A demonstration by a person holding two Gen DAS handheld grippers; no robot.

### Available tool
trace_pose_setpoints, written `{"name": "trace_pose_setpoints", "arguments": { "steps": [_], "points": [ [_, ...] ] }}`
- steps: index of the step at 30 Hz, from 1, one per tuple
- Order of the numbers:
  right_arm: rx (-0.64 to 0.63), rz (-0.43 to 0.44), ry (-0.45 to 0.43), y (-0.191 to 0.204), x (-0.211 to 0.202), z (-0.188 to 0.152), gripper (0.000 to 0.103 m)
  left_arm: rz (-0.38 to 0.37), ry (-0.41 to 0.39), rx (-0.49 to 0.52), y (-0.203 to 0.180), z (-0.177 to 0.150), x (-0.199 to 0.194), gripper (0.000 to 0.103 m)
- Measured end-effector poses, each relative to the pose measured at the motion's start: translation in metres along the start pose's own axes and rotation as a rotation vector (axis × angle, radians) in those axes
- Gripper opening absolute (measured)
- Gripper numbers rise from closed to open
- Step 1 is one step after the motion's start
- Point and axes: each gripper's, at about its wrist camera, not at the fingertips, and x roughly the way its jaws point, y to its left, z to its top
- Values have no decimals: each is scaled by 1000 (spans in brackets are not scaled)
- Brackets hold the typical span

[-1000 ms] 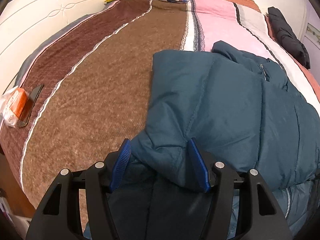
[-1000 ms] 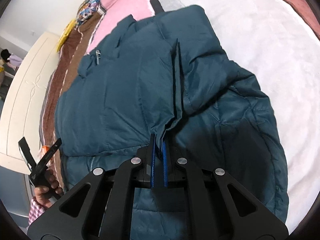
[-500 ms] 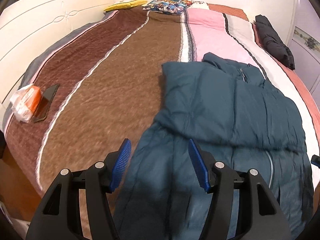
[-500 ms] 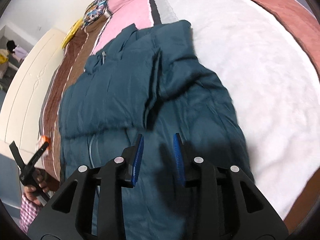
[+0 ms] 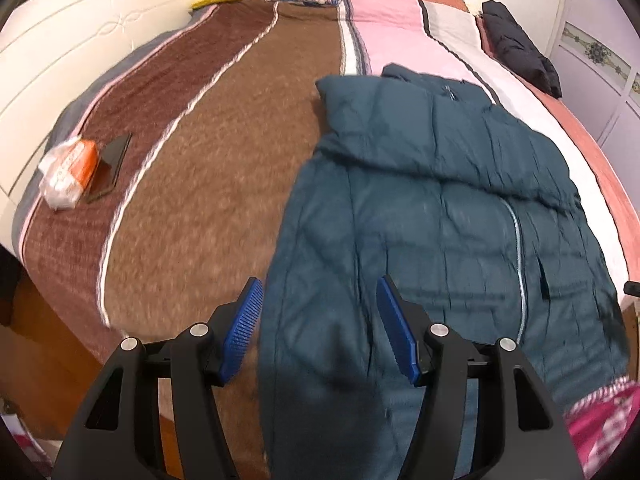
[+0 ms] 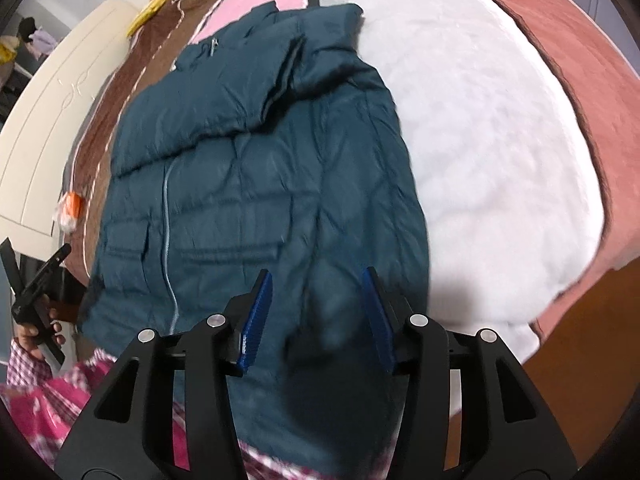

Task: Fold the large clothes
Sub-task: 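Grasp the jacket hem with the left tool while the right tool grasps the hem too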

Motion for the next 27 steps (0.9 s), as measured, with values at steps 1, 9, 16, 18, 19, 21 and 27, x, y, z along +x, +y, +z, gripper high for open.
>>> {"name": "trace_pose_setpoints", "arguments": {
  "steps": [1, 9, 16, 18, 19, 21, 27],
  "points": [
    [3, -2, 5, -1, -1, -4, 47, -10, 17, -10, 3, -6, -2, 59],
    [3, -19, 38, -10, -11, -38, 54, -4, 135, -23, 16, -44, -13, 59],
    [18, -36, 54, -17, -16, -61, 56, -28, 191, -49, 24, -65, -17, 68],
    [34, -34, 55, -21, -19, -66, 58, -41, 208, -48, 25, -69, -16, 69],
    [43, -29, 57, -24, -19, -69, 59, -55, 213, -49, 25, -71, -16, 69],
    [59, -20, 62, -28, -19, -73, 61, -82, 222, -48, 24, -74, -16, 69],
    [118, 21, 92, -40, -15, -82, 65, -131, 271, -95, 29, -85, -3, 69]
  ]
}}
